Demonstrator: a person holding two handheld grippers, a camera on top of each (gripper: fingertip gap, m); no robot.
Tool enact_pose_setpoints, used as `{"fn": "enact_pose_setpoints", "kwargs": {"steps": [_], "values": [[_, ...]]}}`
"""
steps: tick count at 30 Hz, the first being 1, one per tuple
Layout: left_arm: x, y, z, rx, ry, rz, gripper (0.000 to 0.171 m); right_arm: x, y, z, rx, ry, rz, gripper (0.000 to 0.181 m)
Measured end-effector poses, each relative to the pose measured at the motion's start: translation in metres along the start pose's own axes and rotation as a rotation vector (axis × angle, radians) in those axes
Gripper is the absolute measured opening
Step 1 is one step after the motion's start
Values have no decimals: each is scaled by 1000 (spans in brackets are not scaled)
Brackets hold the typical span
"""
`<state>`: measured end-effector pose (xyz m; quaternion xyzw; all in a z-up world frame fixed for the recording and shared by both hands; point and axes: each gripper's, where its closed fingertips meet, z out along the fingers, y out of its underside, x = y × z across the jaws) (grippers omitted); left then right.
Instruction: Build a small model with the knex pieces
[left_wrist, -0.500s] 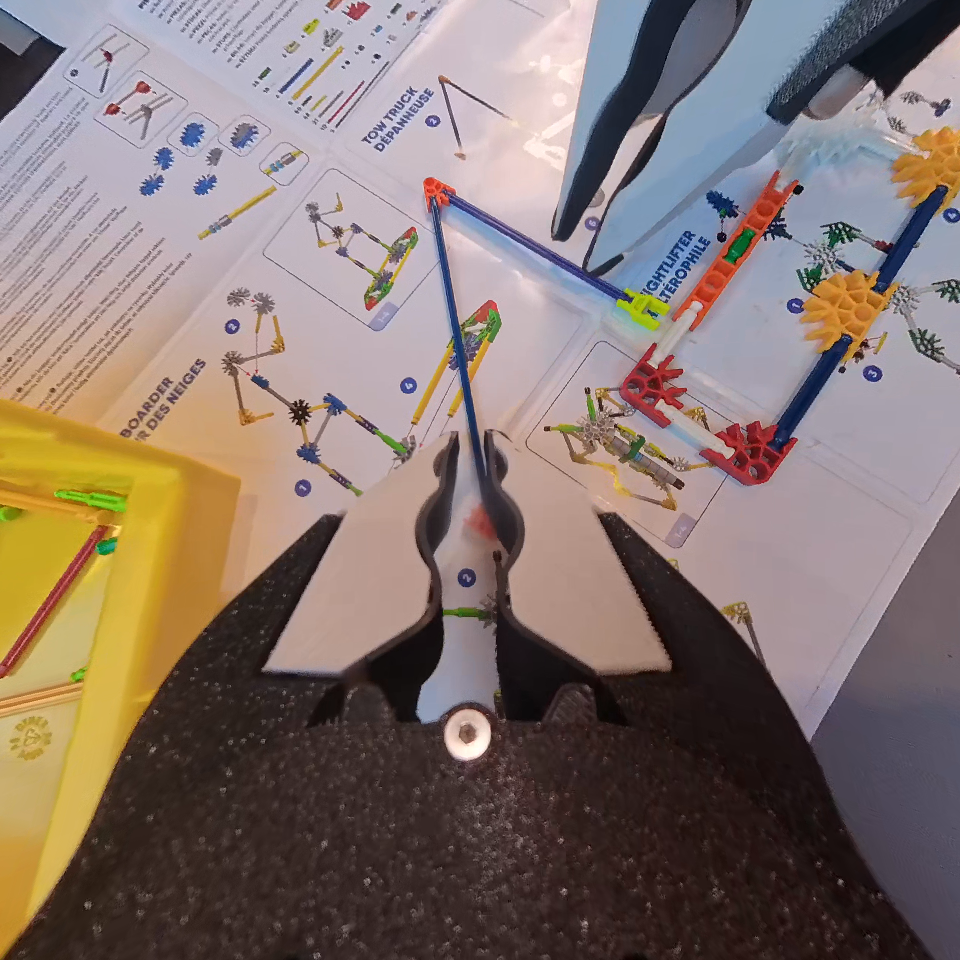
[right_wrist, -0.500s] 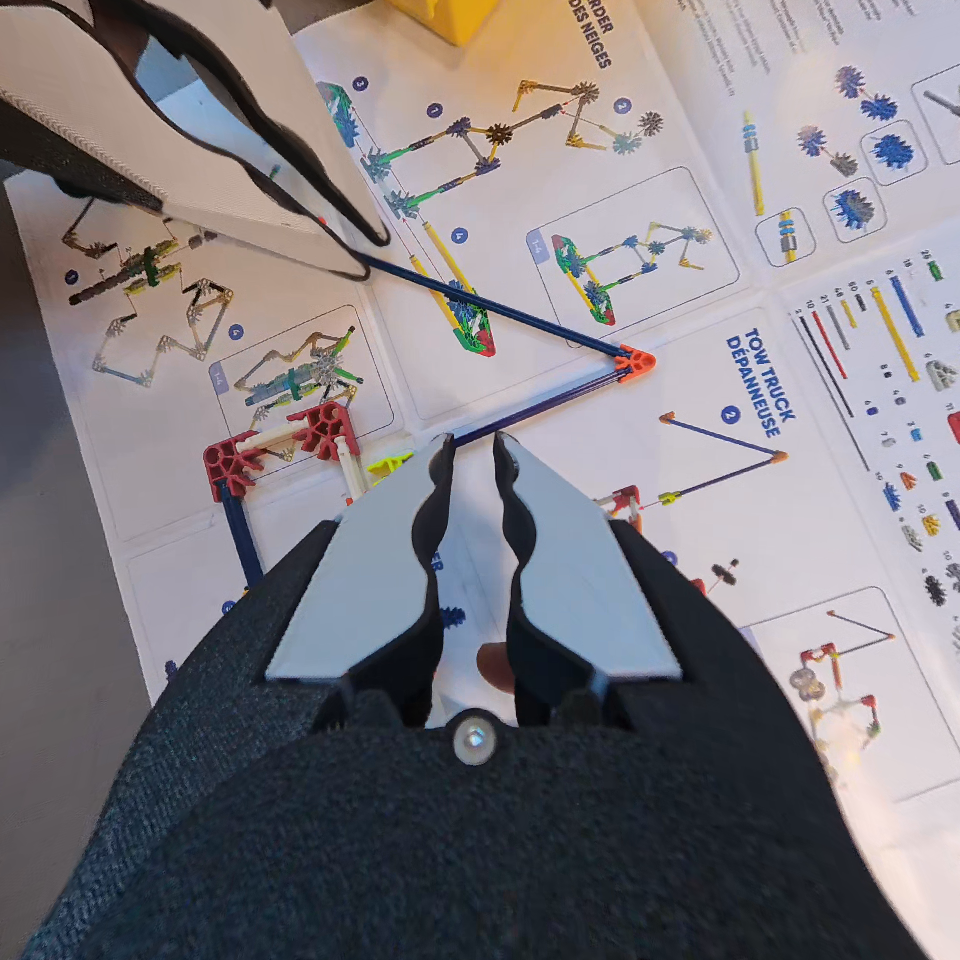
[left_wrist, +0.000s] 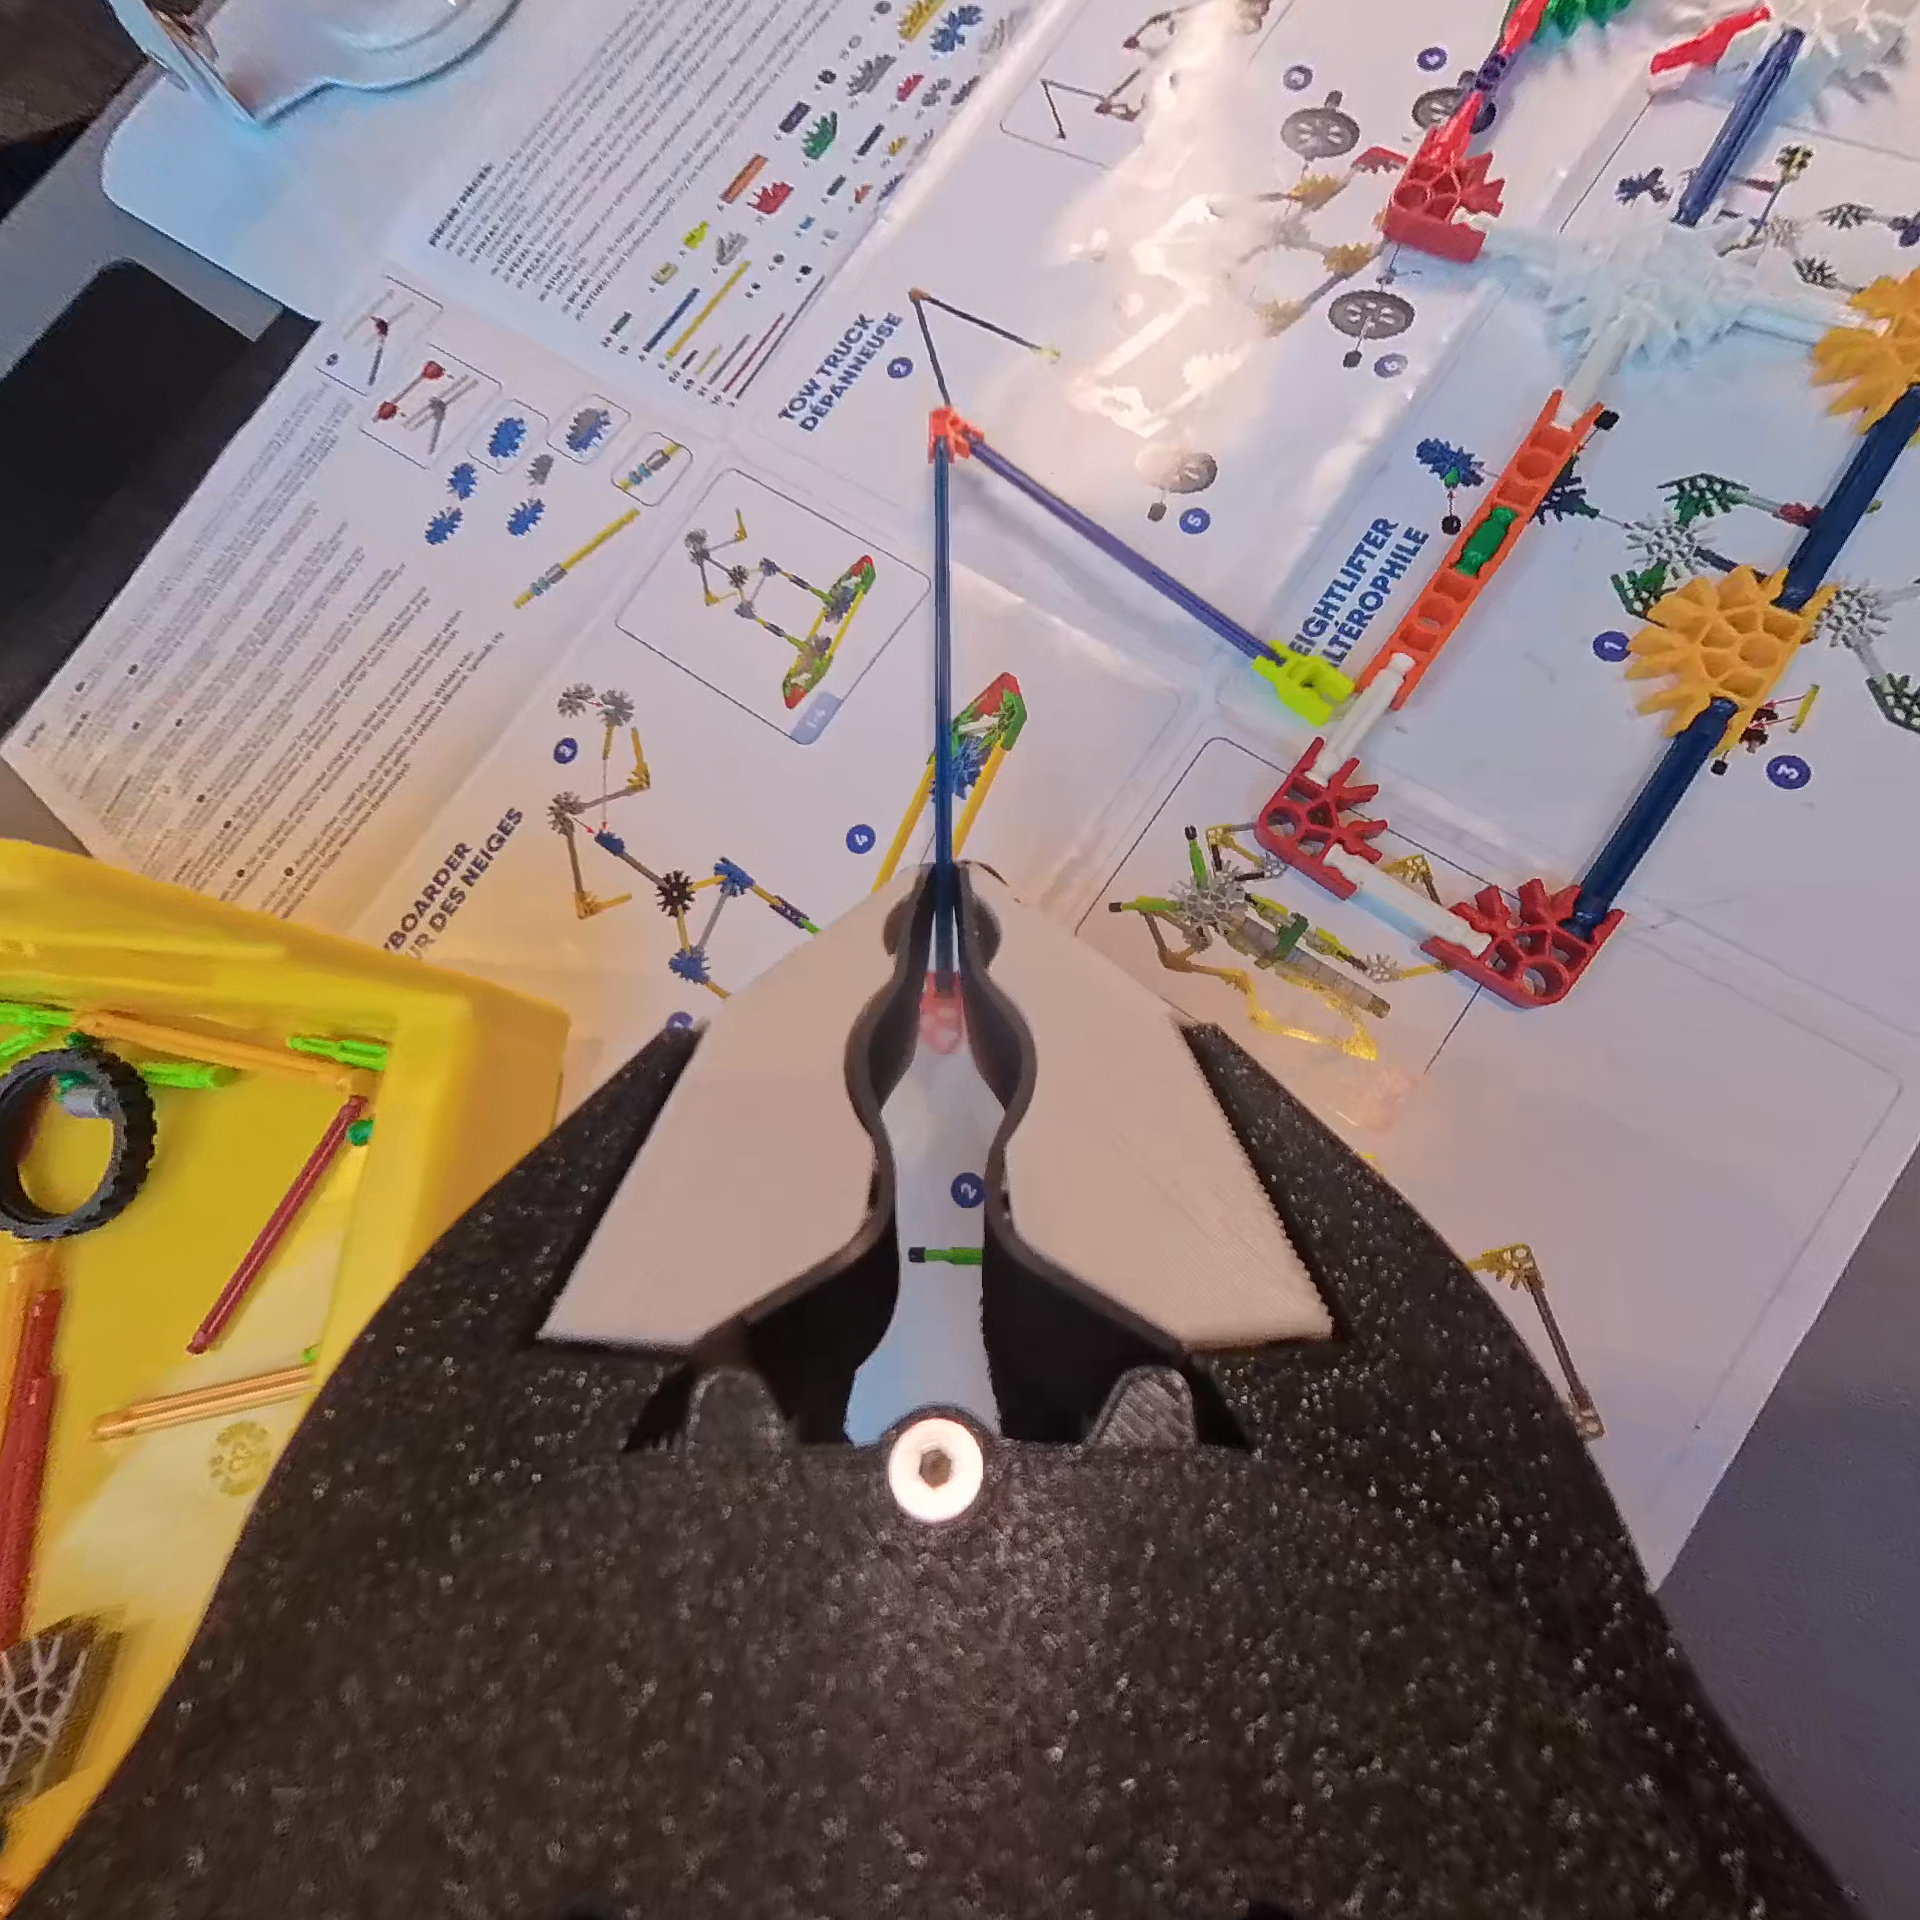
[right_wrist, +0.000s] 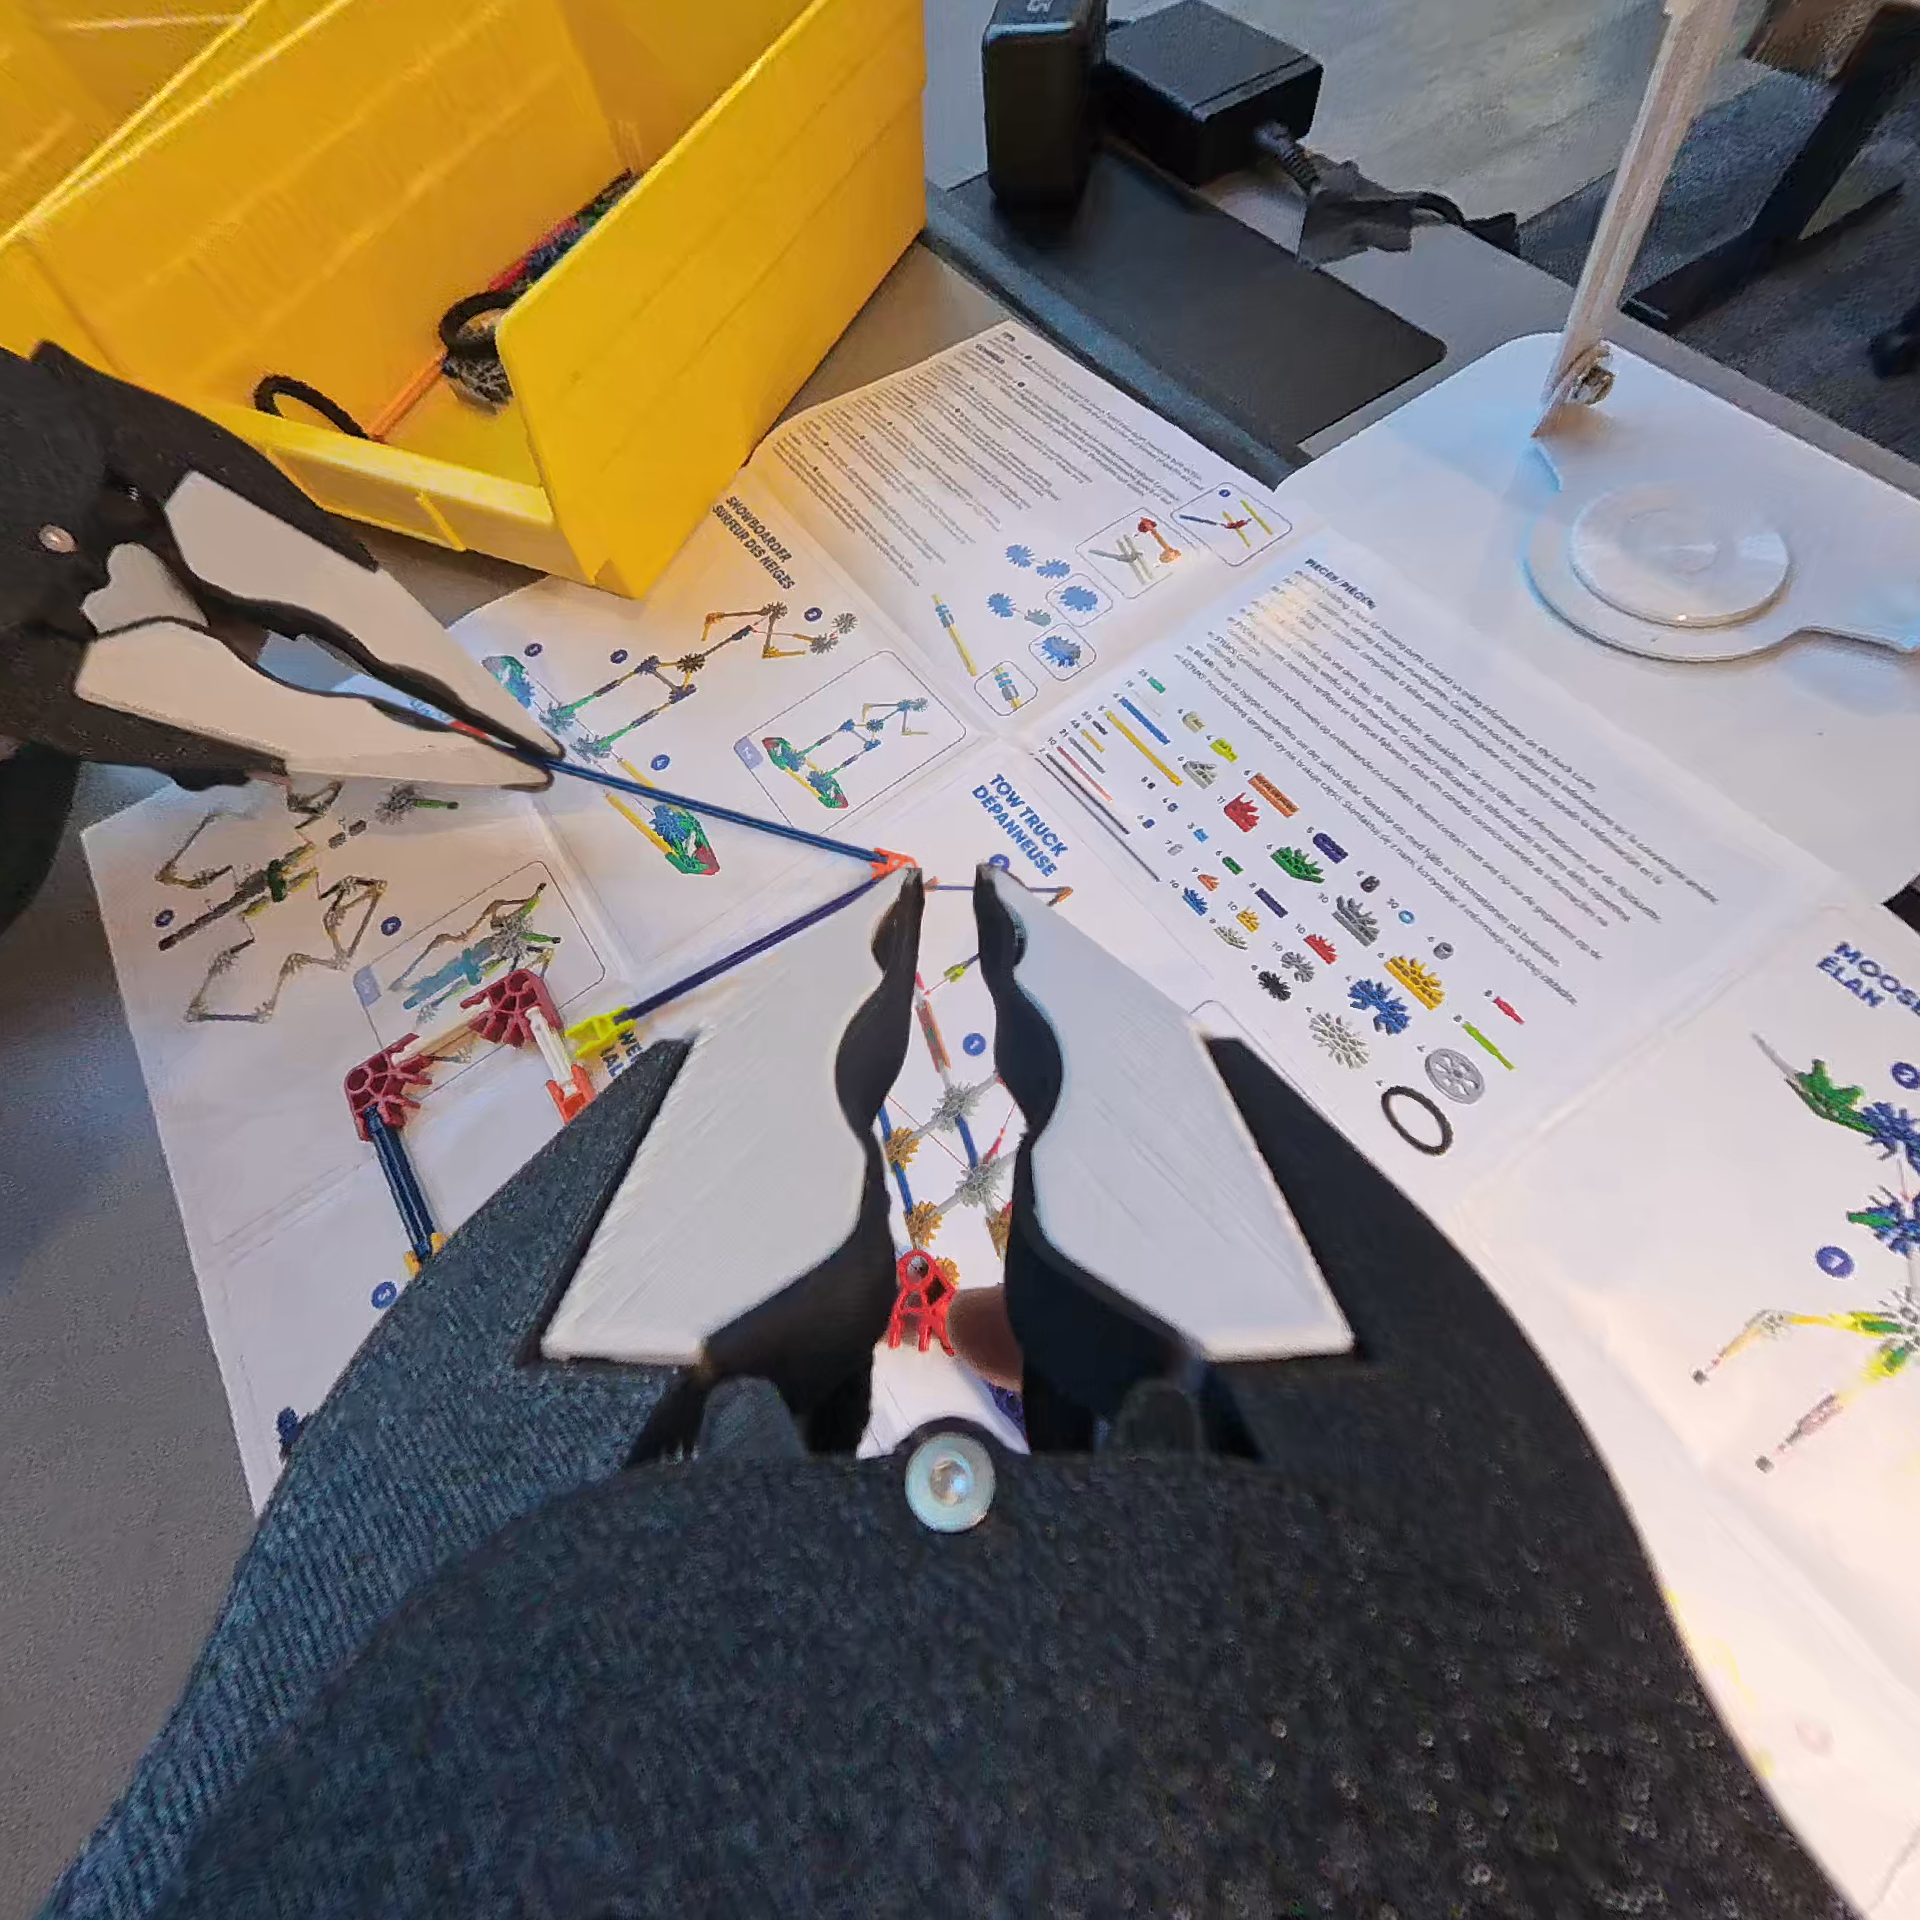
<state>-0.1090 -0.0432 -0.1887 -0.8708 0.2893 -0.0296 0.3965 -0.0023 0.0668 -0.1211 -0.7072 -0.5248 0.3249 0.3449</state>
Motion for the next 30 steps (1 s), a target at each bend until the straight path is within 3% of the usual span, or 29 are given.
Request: {"fn": "enact_pose_setpoints", "kwargs": {"steps": [9, 16, 19, 22, 30], "values": [[-8, -15, -9, 86, -40, -5, 1, -15, 27, 26, -86, -58, -1, 13], [-15, -40, -27, 223, -117, 14, 0, -60, 39, 49, -133, -254, 125, 19], [-18, -52, -36, 294, -157, 24, 0, -79, 31, 53, -80, -365, 241, 25], [-23, -58, -43, 337, -210, 42, 0, -90, 12, 45, 12, -491, 366, 17], [-33, -74, -62, 472, -294, 50, 1, -101, -37, 3, 290, -783, 564, 26]]}}
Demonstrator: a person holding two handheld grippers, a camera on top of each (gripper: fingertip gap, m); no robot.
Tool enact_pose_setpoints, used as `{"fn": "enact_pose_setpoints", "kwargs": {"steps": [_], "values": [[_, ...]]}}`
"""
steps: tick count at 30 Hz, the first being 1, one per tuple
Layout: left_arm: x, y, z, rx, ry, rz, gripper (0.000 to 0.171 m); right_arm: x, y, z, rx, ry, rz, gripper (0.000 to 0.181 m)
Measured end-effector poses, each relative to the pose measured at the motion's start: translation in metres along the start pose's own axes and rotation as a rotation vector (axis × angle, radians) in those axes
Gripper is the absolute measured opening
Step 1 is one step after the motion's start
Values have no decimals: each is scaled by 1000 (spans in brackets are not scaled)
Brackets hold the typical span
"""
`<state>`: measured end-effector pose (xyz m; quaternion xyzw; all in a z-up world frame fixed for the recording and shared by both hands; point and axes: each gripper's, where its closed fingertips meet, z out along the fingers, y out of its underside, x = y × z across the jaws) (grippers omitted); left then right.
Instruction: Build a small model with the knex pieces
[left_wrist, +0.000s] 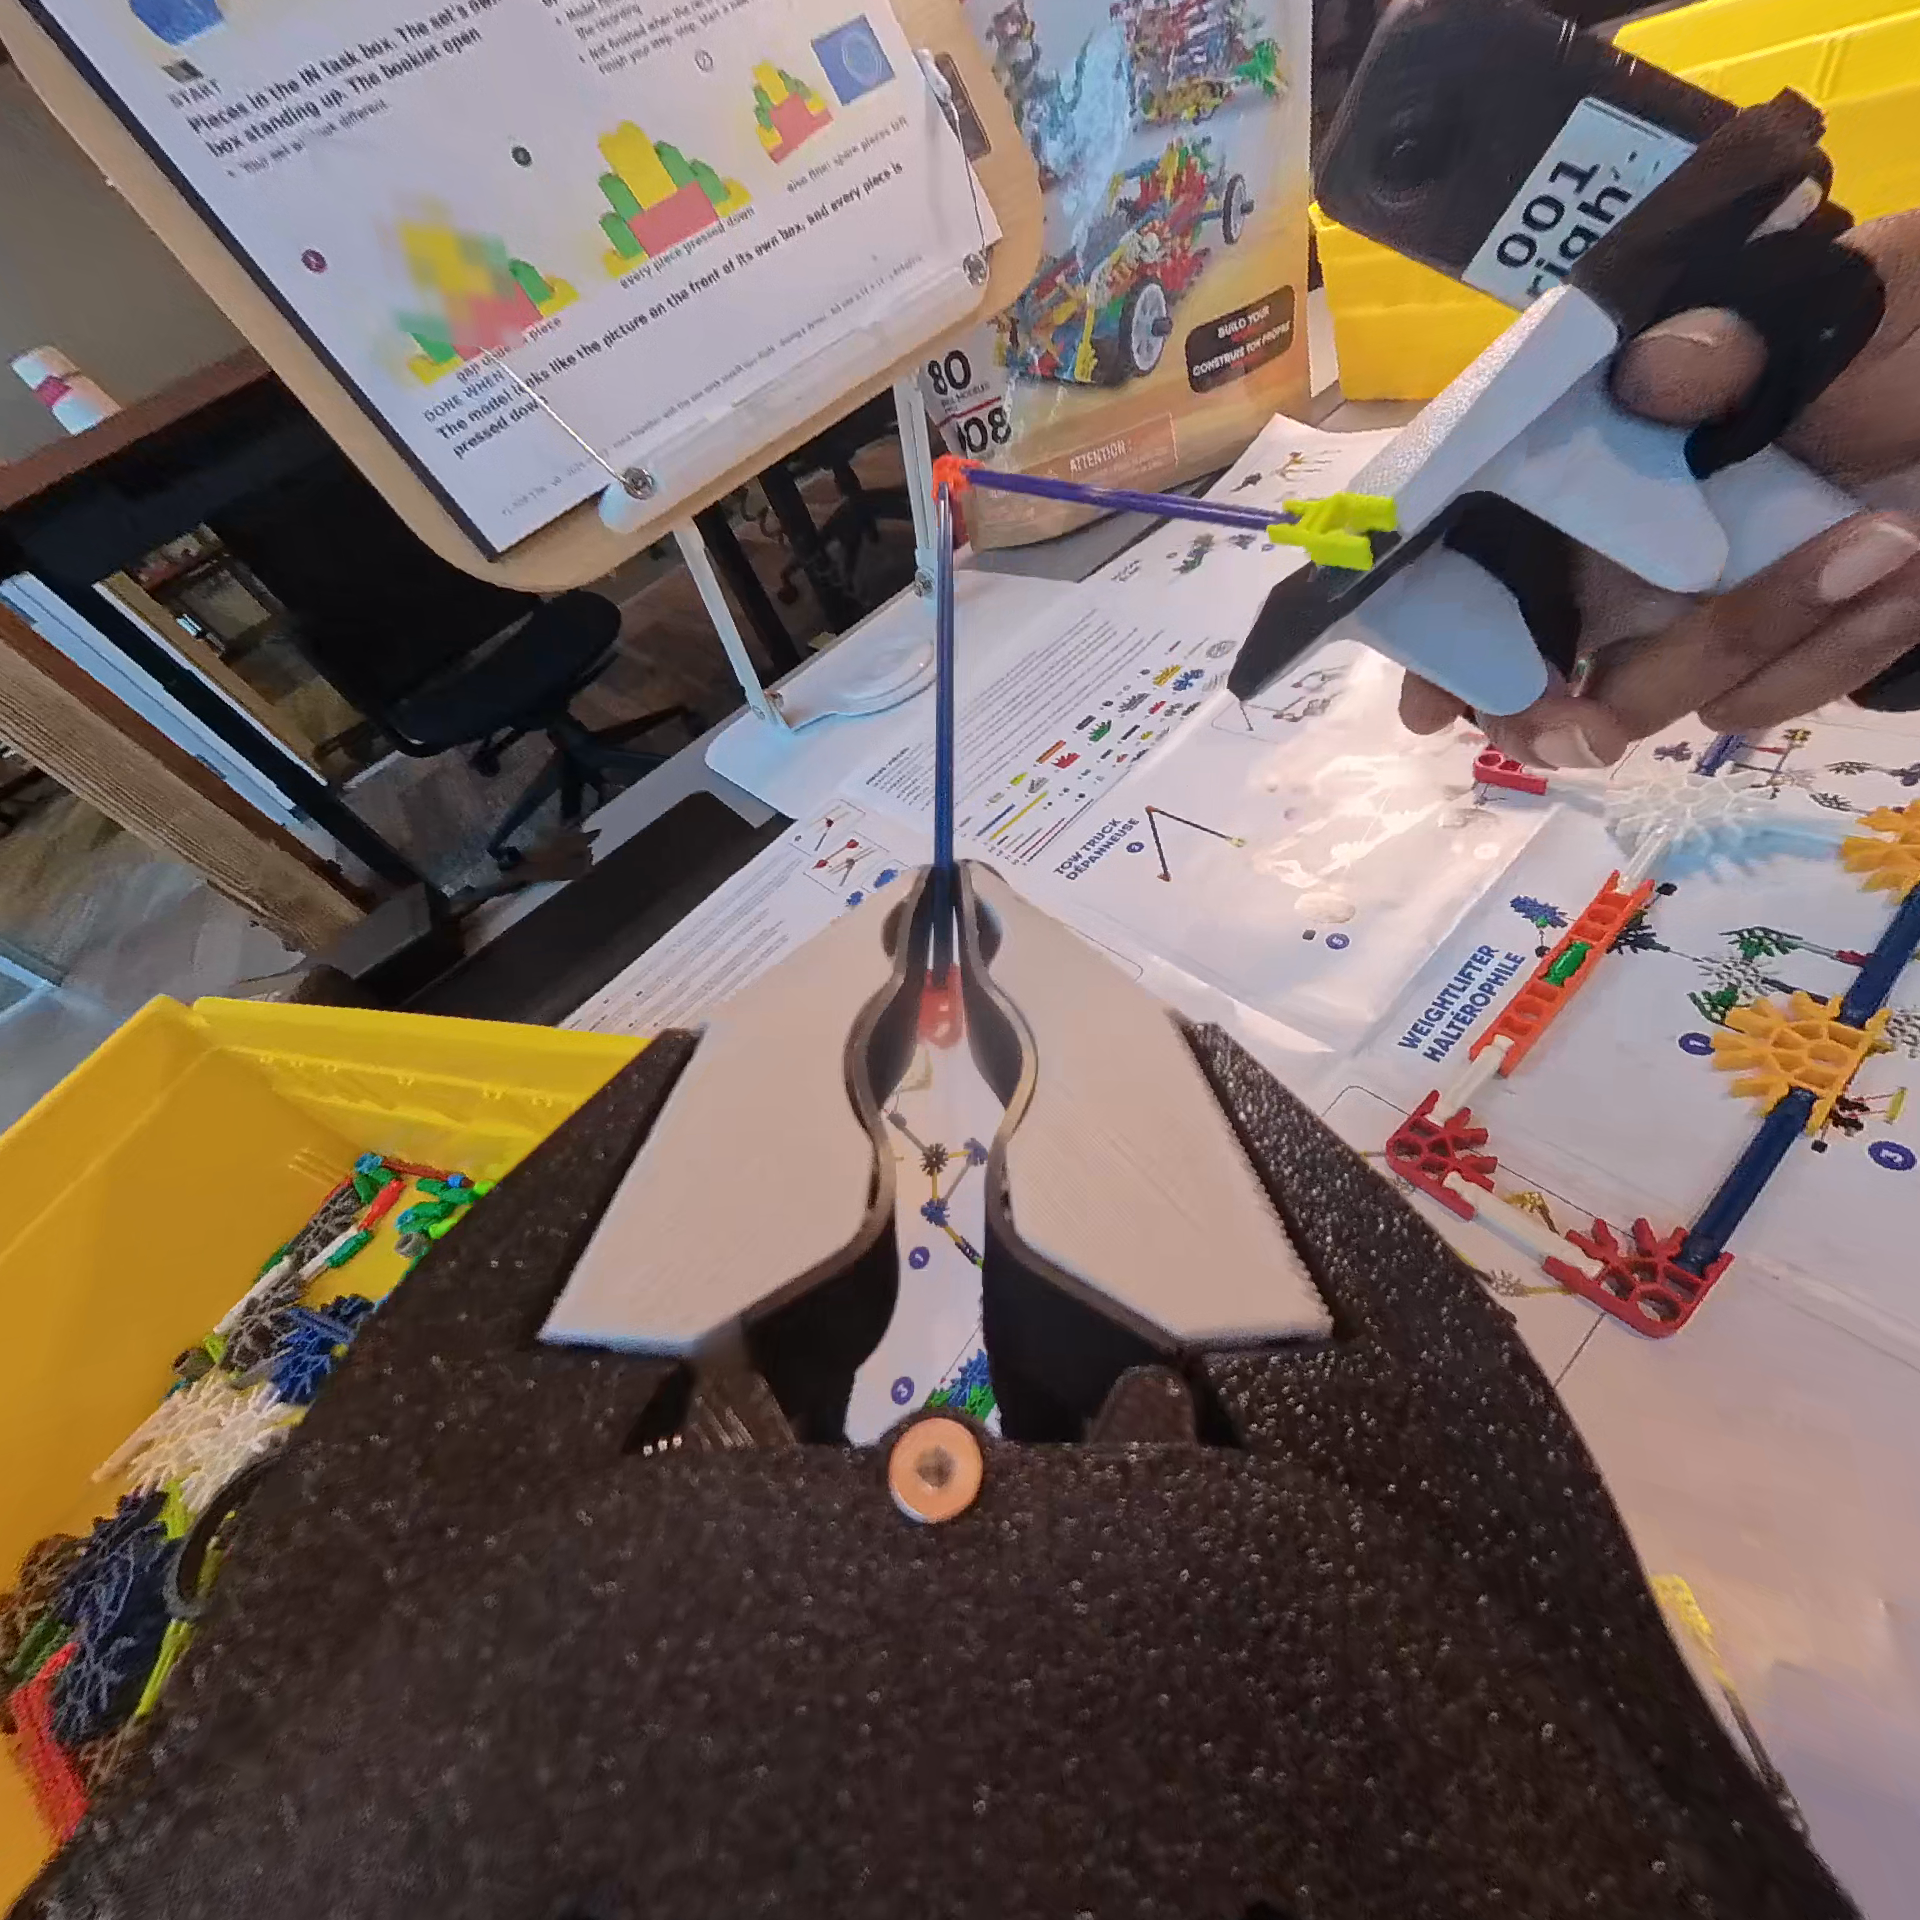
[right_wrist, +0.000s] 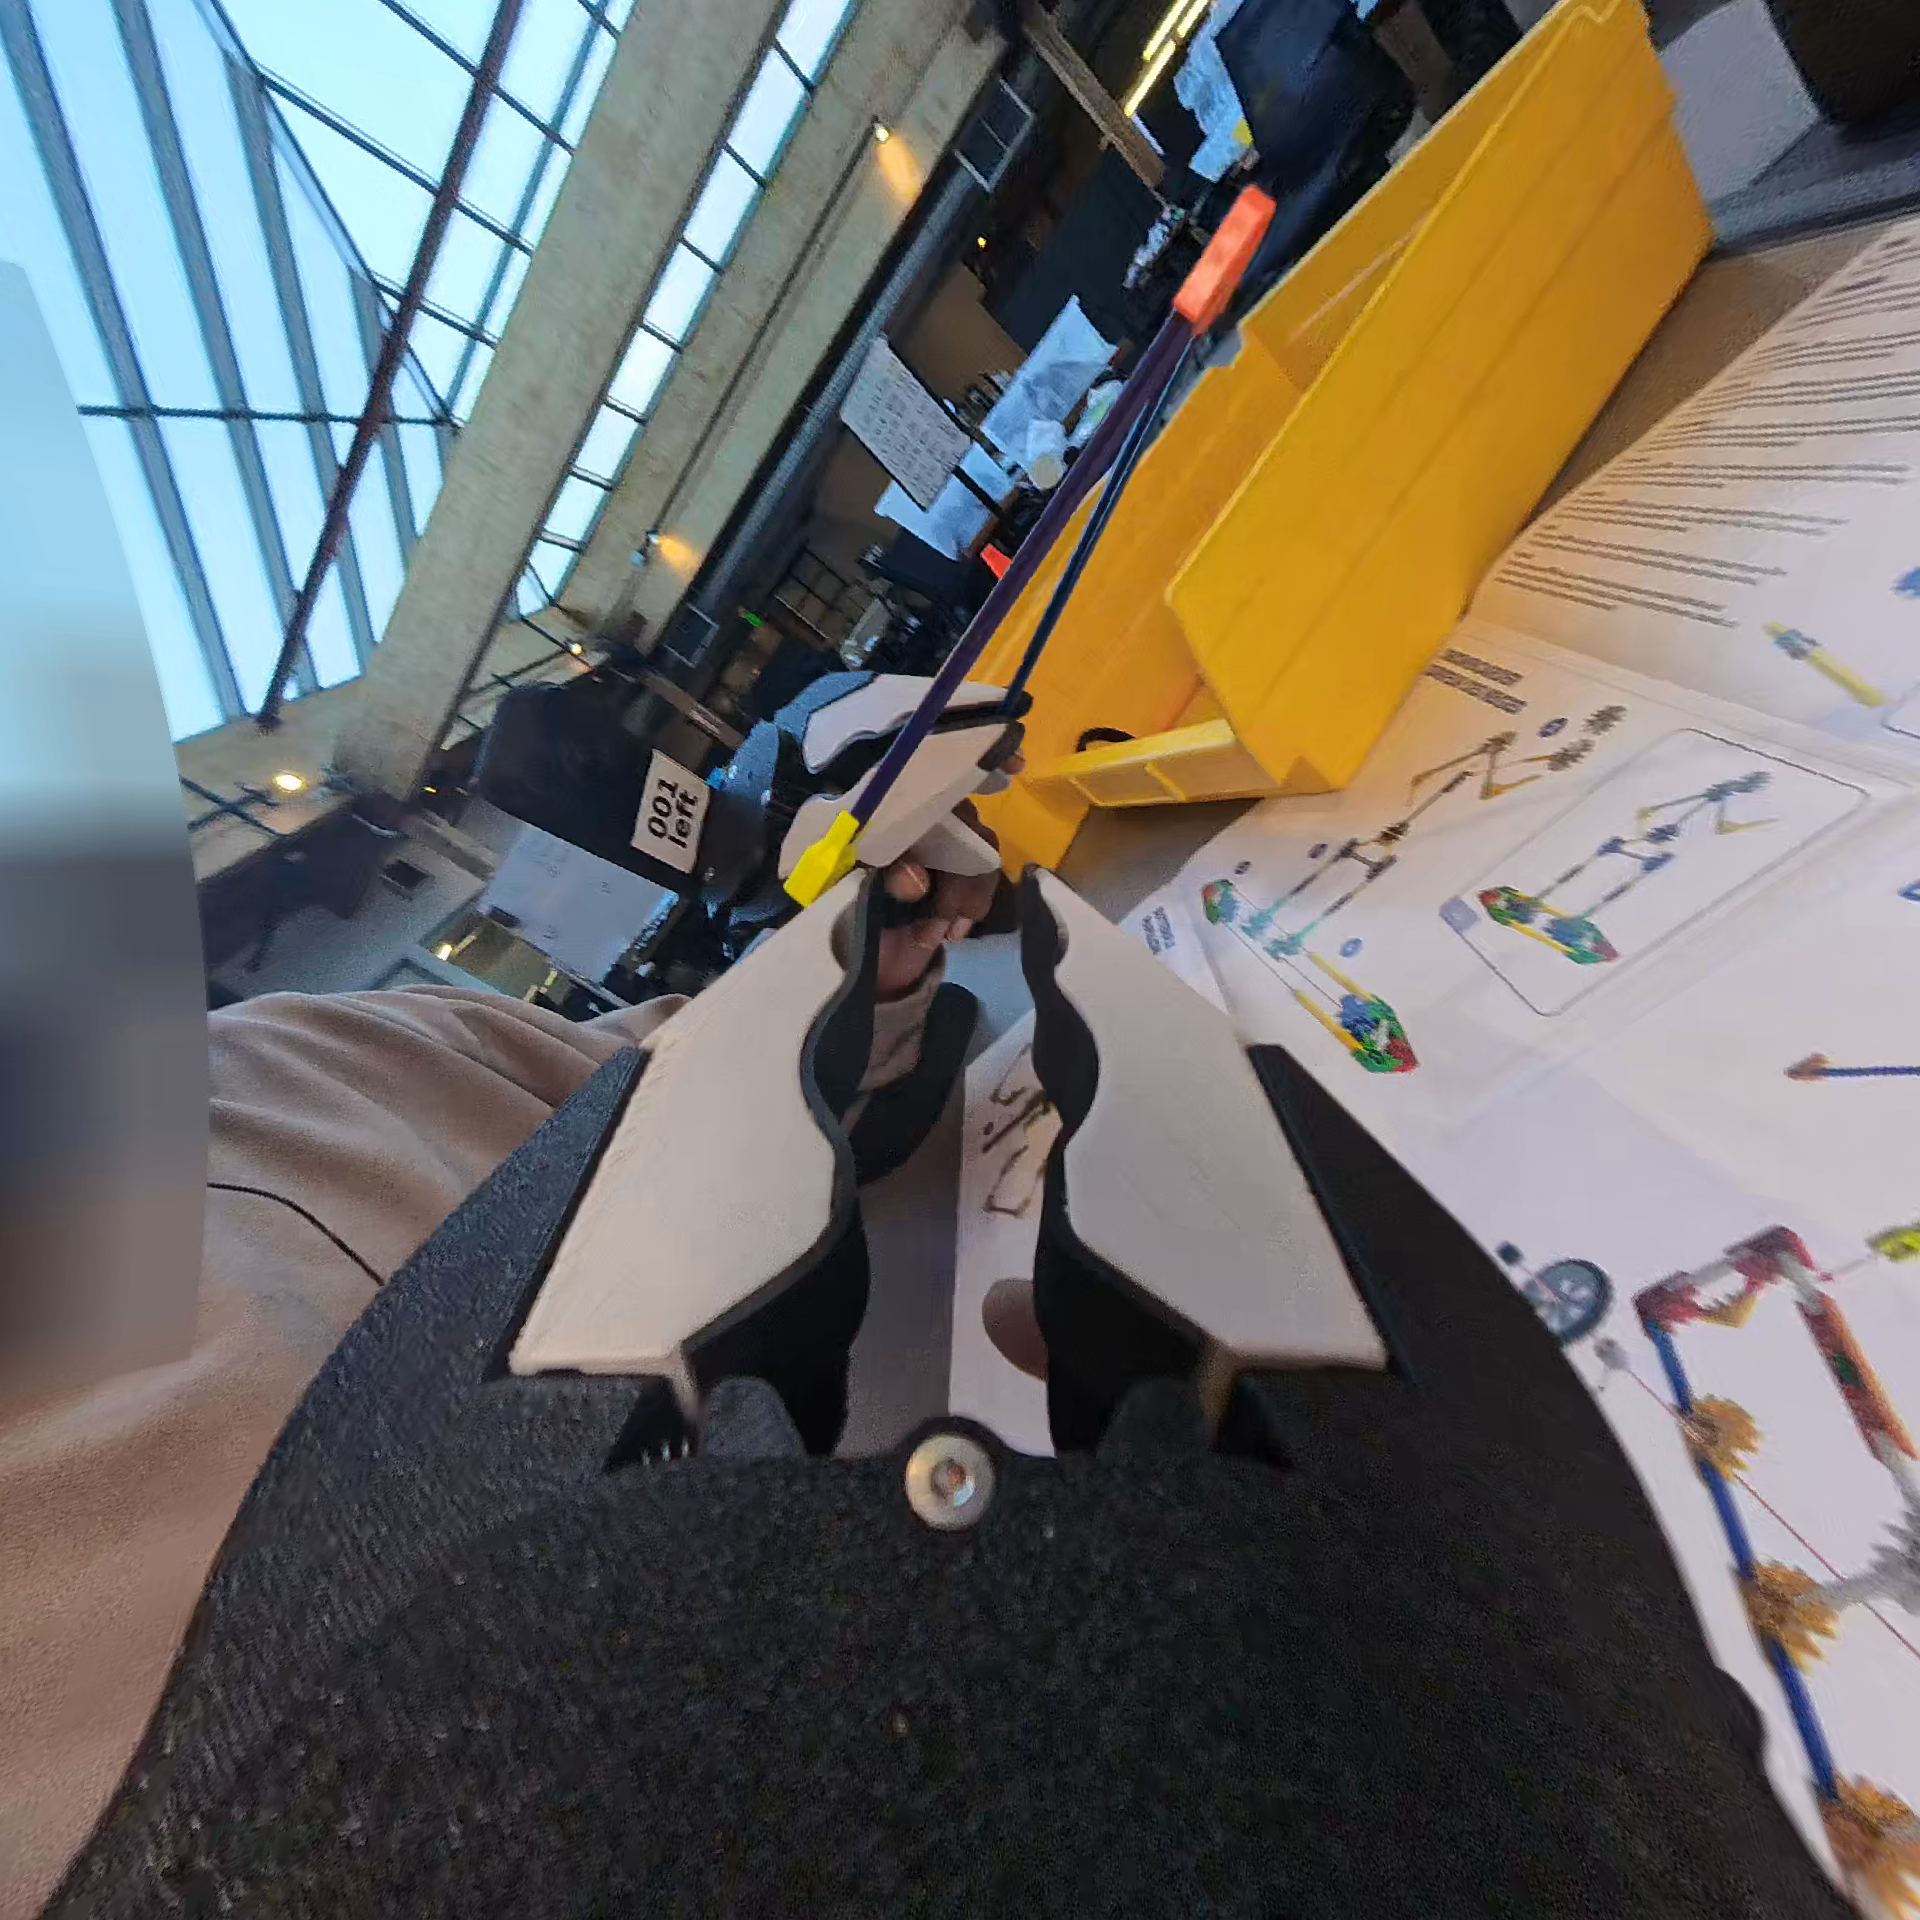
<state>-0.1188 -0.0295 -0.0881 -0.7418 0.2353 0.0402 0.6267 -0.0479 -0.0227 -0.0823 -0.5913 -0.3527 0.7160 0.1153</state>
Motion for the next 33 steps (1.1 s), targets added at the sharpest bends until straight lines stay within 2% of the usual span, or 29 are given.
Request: {"fn": "enact_pose_setpoints", "kwargs": {"steps": [5, 10, 14, 17, 19, 21, 24, 29, 31, 33], "values": [[-3, -11, -5, 56, -56, 49, 1, -30, -6, 5, 84, -135, 7, 27], [-6, -16, -8, 76, -71, 48, 0, -43, -12, -4, 167, -160, -7, 29], [-2, -20, -9, 89, -64, 48, 0, -32, -1, 0, 150, -9, -91, 26], [2, -23, -9, 100, -59, 48, 0, -28, 0, -1, 176, 66, -122, 9], [4, -24, -9, 109, -45, 24, 0, -23, 1, -5, 179, 128, -175, 7], [11, -20, -7, 100, 18, -30, 1, -18, 2, -10, 155, 201, -272, 6], [19, -19, -4, 116, 156, -193, 15, -10, -1, -22, 111, 334, -461, 5], [17, -40, -19, 244, 339, -401, 21, -11, -6, -34, 35, 517, -808, 5], [23, -49, -26, 280, 432, -401, 29, -17, 3, -30, -54, 537, -980, 5], [34, -58, -32, 308, 525, -322, 34, -23, 17, -21, -147, 521, -1096, 5]]}}
